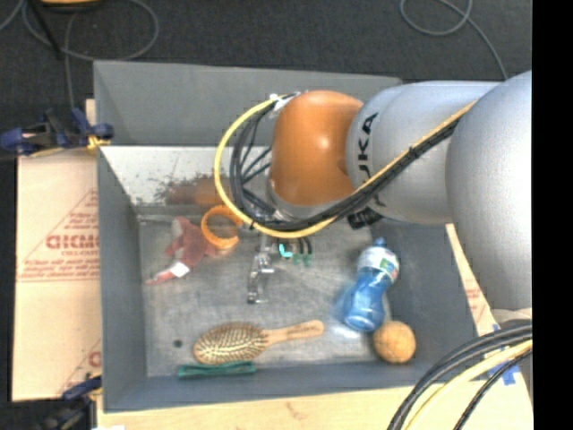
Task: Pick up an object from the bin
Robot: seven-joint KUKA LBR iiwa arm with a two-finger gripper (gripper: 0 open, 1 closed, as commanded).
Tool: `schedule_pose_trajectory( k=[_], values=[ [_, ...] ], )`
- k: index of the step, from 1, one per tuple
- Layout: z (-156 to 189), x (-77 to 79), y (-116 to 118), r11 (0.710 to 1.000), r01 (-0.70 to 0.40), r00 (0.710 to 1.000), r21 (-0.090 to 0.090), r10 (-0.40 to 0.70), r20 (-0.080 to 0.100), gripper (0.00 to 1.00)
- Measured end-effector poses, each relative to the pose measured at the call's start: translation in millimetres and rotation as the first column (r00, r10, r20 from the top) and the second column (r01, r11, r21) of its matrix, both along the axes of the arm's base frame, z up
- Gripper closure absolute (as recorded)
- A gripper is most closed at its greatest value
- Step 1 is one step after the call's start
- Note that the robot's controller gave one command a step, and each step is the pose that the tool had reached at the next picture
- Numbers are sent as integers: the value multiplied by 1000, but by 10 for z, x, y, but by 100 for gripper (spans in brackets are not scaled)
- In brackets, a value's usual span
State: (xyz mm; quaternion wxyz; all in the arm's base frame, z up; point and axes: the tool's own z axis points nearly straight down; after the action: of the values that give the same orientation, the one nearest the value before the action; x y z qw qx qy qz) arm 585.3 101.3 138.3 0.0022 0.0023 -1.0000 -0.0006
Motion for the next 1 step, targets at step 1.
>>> schedule_pose_trajectory(
  k=[1],
  values=[
    [47, 21, -5, 1000, 3, 1000, 1, -3, 8, 0]
  ],
)
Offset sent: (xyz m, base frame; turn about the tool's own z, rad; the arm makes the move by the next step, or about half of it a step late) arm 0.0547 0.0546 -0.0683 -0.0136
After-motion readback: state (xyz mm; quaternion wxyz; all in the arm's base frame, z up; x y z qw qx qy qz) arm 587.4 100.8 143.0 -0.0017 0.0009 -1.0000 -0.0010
